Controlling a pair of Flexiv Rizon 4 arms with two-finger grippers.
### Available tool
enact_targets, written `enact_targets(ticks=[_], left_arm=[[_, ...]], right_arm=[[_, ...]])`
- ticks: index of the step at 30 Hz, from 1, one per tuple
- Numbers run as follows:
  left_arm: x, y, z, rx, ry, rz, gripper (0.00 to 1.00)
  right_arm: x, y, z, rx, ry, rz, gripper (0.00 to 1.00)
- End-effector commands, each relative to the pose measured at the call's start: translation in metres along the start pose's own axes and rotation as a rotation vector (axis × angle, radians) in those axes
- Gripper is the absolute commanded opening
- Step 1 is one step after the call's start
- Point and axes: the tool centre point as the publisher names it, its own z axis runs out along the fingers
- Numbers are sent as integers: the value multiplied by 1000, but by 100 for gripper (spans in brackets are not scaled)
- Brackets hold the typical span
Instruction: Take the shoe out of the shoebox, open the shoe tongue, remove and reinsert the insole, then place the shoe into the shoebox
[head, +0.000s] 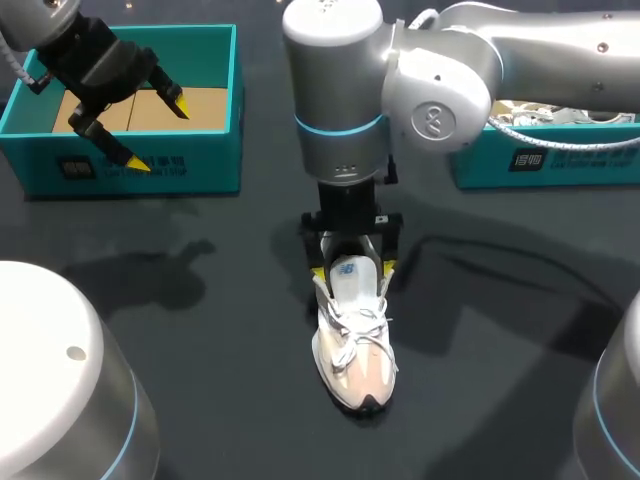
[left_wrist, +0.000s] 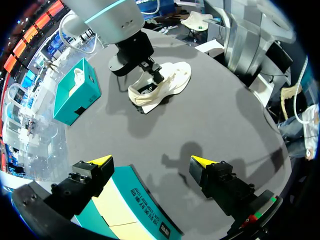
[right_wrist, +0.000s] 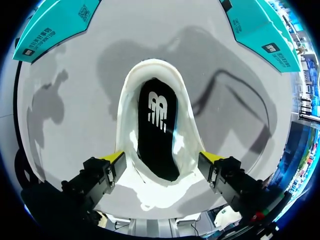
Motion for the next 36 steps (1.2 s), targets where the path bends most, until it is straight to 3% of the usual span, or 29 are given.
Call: enact_targets(ticks=[1,19,23,30,36], left_arm=[[0,0,0,-2,2,1,100],[0,0,0,-2,2,1,100],[0,0,0,-2,2,1,100],[0,0,0,-2,2,1,100],[0,0,0,-2,2,1,100]], right_arm=[[-2,-4,1,-3,4,2,96],[0,-21,-3,-14,6,20,87],[-1,-29,-4,-13,5,35,80],[1,-53,-11,-6,-8,87,56],[-2,-76,-16,3,-25,149,47]])
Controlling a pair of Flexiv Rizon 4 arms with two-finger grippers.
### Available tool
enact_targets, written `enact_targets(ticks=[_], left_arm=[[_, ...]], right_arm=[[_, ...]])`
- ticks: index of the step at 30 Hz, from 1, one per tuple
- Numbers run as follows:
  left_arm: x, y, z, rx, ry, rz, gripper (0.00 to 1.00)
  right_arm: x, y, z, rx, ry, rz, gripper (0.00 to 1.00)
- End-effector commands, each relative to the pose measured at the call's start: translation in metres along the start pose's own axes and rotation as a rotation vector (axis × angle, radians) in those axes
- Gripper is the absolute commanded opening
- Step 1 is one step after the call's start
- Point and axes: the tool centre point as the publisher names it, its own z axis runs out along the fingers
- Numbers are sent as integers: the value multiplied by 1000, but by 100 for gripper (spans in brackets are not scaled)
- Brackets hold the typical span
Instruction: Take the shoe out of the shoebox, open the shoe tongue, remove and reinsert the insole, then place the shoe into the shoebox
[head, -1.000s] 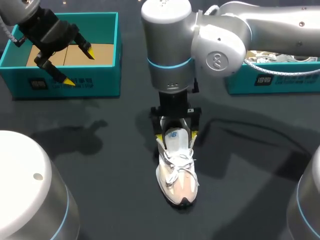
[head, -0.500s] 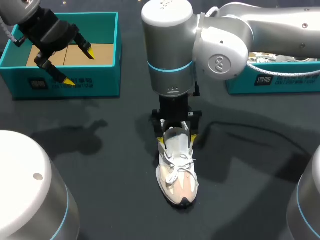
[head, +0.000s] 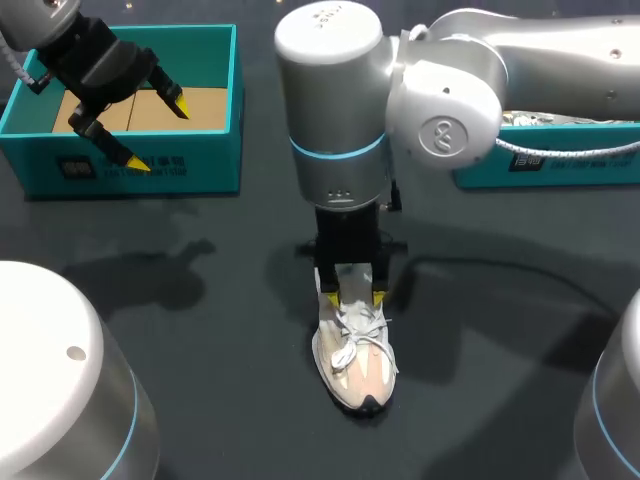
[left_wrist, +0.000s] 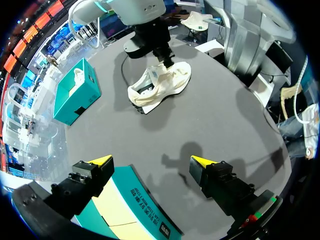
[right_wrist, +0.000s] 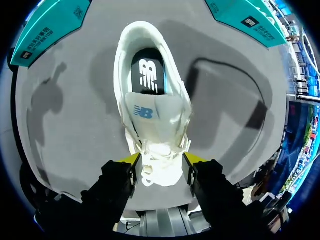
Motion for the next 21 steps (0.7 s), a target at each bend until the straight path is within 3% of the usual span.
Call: enact_targets(ticks=[1,7,14,21], left_arm=[[0,0,0,-2,2,1,100],[0,0,0,-2,2,1,100],[0,0,0,-2,2,1,100],[0,0,0,-2,2,1,100]], right_arm=[[-6,-15,-4,-13,-3,19,46],[-5,-18,-11,-23,-25,24,43],[-4,-11,-18,-54,-42,0,27],[1,8,-15,-75,-24,-65,28]])
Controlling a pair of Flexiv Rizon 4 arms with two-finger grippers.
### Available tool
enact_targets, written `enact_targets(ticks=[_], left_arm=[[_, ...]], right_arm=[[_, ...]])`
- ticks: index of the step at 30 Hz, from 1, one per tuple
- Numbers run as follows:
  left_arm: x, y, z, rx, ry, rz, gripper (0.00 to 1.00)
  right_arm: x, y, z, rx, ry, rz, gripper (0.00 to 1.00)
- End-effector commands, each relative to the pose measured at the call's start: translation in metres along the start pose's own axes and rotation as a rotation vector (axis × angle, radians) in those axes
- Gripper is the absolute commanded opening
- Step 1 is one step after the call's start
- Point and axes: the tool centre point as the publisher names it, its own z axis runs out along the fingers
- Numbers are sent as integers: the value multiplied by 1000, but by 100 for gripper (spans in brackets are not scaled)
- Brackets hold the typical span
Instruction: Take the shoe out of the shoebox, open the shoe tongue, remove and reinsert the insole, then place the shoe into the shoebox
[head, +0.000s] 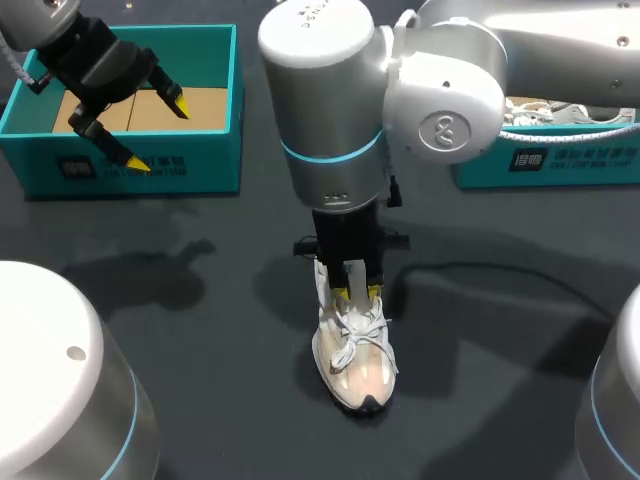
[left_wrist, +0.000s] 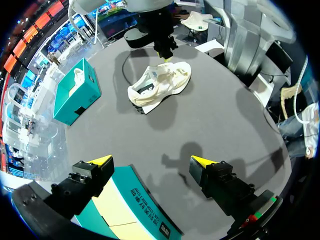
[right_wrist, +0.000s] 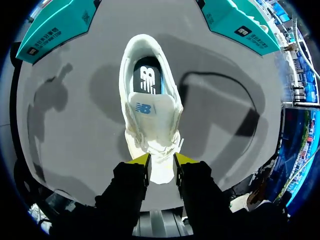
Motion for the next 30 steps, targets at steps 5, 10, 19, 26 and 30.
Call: enact_targets(ticks=[5,10,19,26,30], left_arm=[[0,0,0,-2,2,1,100],[0,0,0,-2,2,1,100],[0,0,0,-2,2,1,100],[0,0,0,-2,2,1,100],[0,0,0,-2,2,1,100]], right_arm=[[2,22,13,-14,19,-36,27],[0,34,21,-21,39,-63,25],[4,53,36,-30,102,-114,22],[5,51,31,-26,83,-116,22],[6,48,26,-29,64,-119,22]])
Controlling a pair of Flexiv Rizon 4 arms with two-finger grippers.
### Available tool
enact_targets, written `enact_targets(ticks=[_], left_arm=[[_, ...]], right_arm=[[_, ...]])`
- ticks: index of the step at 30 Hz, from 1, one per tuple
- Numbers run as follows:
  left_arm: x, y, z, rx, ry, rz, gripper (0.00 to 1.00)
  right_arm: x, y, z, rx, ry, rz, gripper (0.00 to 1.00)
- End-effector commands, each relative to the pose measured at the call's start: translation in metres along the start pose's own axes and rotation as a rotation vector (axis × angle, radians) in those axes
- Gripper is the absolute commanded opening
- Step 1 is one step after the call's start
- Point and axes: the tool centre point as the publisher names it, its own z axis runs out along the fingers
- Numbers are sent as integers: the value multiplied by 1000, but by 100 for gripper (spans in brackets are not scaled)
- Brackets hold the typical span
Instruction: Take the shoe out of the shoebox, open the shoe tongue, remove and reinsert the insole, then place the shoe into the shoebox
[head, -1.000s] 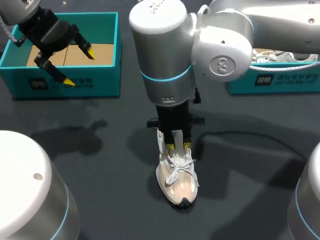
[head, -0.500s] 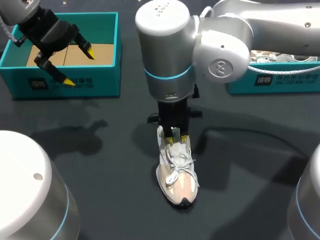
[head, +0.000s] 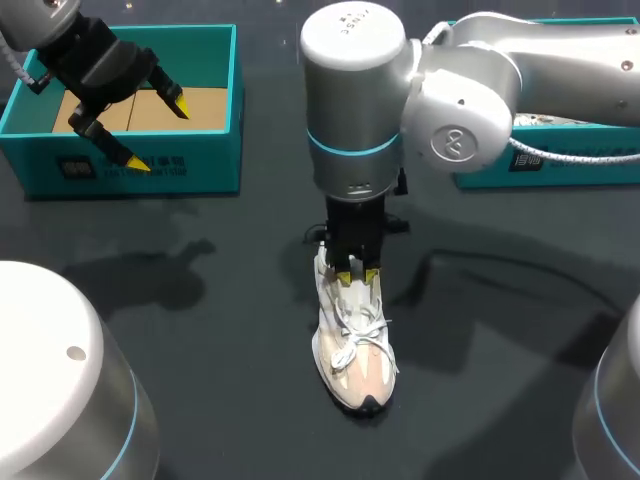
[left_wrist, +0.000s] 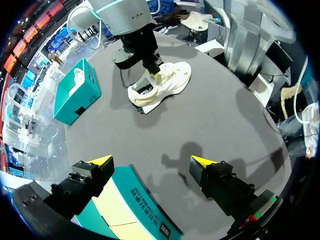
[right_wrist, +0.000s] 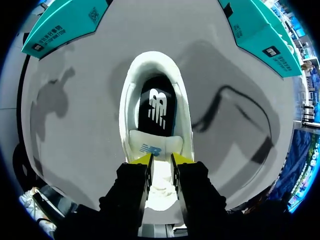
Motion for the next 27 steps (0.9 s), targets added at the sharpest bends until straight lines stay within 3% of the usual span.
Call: enact_targets(ticks=[1,9,12,21,24,27], left_arm=[[0,0,0,-2,2,1,100],[0,0,0,-2,2,1,100],[0,0,0,-2,2,1,100],[0,0,0,-2,2,1,100],[0,0,0,-2,2,1,100],[0,0,0,-2,2,1,100]], right_arm=[[3,-4,-4,-1,-11,-1,22],[-6,2,33,19,85,5,20],[-5,2,31,15,81,-1,20],[9,8,-24,-58,-63,-126,26],[9,13,-42,-84,-78,-238,27],[6,18,-51,-85,-131,-355,35]])
